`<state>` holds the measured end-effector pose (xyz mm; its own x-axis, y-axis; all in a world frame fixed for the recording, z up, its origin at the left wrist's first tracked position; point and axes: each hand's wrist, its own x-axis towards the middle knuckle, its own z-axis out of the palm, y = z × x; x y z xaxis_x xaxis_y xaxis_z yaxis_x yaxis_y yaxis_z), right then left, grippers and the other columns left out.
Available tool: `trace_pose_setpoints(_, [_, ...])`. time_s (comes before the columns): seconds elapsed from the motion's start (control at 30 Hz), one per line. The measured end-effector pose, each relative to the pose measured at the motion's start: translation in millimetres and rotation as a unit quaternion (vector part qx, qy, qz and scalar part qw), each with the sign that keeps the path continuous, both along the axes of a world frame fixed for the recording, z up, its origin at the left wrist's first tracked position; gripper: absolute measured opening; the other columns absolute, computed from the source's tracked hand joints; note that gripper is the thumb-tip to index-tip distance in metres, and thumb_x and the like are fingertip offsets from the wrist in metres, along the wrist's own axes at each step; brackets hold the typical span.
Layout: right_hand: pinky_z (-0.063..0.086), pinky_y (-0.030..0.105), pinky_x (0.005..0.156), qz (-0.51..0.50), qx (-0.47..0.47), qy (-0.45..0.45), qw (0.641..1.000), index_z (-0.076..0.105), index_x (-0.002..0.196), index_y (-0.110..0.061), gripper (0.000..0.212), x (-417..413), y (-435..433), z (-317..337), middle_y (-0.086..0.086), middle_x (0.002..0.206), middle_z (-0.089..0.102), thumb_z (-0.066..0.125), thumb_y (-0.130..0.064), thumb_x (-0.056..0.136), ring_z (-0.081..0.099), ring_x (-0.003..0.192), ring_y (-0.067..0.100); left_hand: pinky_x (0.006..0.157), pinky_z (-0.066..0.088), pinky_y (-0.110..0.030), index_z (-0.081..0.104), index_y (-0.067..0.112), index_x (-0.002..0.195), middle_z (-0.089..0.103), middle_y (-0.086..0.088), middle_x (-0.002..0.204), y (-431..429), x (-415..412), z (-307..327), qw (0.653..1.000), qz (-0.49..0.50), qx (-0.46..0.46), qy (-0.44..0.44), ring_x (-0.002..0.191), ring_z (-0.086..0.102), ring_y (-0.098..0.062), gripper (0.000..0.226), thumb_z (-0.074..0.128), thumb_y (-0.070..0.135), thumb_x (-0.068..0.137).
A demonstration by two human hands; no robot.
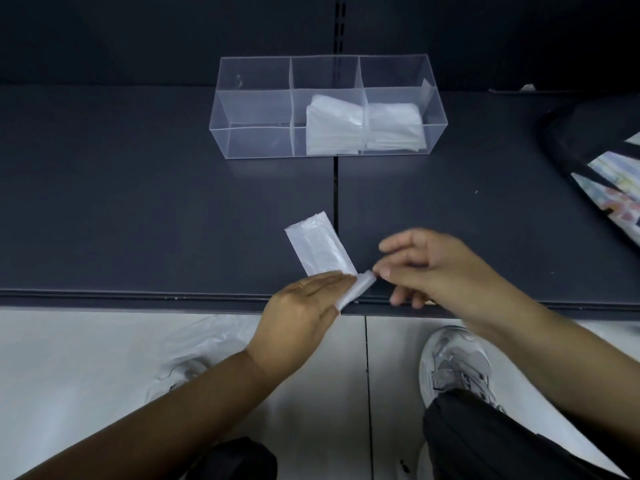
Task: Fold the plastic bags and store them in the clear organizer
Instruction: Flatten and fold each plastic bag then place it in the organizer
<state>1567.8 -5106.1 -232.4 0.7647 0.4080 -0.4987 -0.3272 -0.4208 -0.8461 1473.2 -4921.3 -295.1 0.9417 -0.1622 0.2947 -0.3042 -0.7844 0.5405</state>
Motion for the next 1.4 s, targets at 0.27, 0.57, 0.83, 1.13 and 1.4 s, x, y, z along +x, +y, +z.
trace_pose_setpoints(0.27, [0.046,0.016,0.067,0.189,-0.008,-0.133,0.973,0.063,0.114,-0.027,0.046,19.8,27.7,-24.4,-0.017,0.087,0.067,0.079,-0.007,0.075,0.053,0.071,0.008,0.056,0.041,-0.034,0.062,0.012,0.08,0.054,-0.009,0.063,9.8,21.1,11.4,0.949,0.124,-0.241,0.16,0.057,0.046,-0.018,0.036,0.044,0.038,0.098])
trace_pose_setpoints(0.57, [0.046,0.013,0.056,0.102,-0.045,-0.085,0.99,0.071,0.076,-0.016,0.01,48.2,54.6,-35.4,-0.007,0.062,0.07,0.081,-0.015,0.074,0.057,0.054,0.0,0.059,0.054,-0.019,0.069,0.014,0.095,0.071,-0.009,0.096,22.4,47.6,22.2,0.802,0.23,-0.466,0.293,0.074,0.069,-0.007,0.024,0.047,0.024,0.101])
trace_pose_setpoints(0.83, [0.04,0.012,0.052,0.068,-0.104,-0.106,0.987,0.067,0.078,-0.019,0.015,47.8,62.1,-39.5,-0.006,0.064,0.069,0.08,-0.013,0.073,0.055,0.048,-0.005,0.052,0.054,-0.021,0.062,0.013,0.094,0.071,-0.008,0.087,29.9,58.7,23.3,0.736,0.298,-0.511,0.33,0.064,0.072,-0.014,0.023,0.042,0.021,0.103])
trace_pose_setpoints(1.13, [0.051,0.026,0.068,0.076,-0.151,-0.154,0.974,0.065,0.067,-0.021,0.016,44.3,71.8,-36.6,-0.003,0.073,0.068,0.076,-0.013,0.074,0.064,0.071,0.012,0.103,0.037,-0.034,0.064,0.005,0.12,0.062,-0.013,0.124,32.1,49.1,5.5,0.994,0.055,0.094,-0.007,0.119,0.056,-0.03,0.034,0.045,0.018,0.095])
trace_pose_setpoints(1.4, [0.045,0.025,0.063,0.071,-0.18,-0.23,0.954,0.061,0.088,-0.024,0.016,23.3,71.9,-41.4,-0.01,0.07,0.06,0.074,-0.029,0.079,0.057,0.068,0.008,0.115,-0.019,-0.043,-0.017,0.026,0.145,-0.019,0.011,0.155,52.1,52.9,-15.1,0.953,0.038,0.244,0.176,0.143,-0.022,-0.008,0.07,-0.002,0.065,0.089])
